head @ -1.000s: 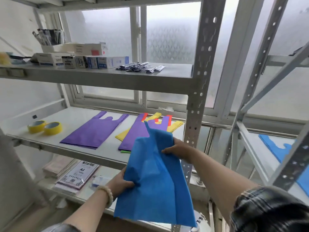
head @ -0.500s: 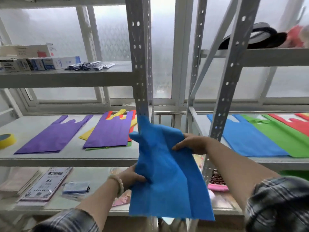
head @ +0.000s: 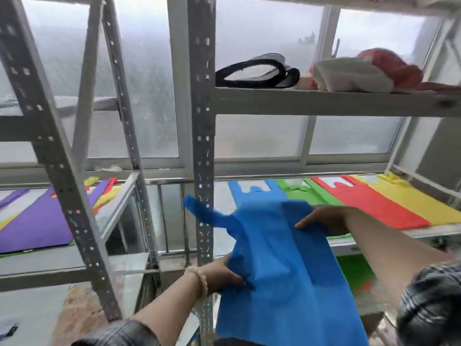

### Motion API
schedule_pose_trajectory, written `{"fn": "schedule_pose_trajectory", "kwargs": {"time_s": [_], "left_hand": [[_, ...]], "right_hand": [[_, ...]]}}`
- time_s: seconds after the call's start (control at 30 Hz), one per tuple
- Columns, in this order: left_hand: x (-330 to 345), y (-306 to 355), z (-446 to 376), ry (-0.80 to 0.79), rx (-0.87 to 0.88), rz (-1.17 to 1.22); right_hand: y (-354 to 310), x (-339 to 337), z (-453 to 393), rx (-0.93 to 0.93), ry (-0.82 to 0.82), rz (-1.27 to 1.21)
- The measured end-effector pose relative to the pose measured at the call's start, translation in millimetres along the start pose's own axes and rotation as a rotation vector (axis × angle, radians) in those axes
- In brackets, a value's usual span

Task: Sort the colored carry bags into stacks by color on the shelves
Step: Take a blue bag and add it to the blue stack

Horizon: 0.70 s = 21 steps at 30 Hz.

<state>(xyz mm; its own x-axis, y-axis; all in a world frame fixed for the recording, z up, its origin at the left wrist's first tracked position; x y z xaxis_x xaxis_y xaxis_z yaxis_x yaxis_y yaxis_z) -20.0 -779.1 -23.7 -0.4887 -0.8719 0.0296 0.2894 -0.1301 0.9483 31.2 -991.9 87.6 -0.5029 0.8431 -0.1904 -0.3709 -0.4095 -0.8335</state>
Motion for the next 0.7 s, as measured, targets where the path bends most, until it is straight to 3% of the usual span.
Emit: {"fn": "schedule_pose_trajectory", "kwargs": {"time_s": [0.3, 0.7], "left_hand": [[4.0, 51.9, -106.5, 0.149, 0.065, -0.013], [-39.8, 94.7, -218.3, 0.174, 0.053, 0.003]], "right_hand": [[-1.4, -125.2, -56.4, -0.092, 0.290, 0.002], [-28.3, -198.3, -171.1, -0.071, 0.455, 0.008]]}}
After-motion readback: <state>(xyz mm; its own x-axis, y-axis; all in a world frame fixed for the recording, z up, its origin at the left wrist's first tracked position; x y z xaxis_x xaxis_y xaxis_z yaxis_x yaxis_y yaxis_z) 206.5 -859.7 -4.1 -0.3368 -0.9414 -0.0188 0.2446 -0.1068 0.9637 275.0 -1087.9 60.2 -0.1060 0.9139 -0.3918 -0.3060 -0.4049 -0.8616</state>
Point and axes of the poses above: each hand's wrist, its own z-axis away from the middle knuckle, its own x-axis out of the palm, y = z × x, the point moved 8 cm from there along -z, towards the middle knuckle
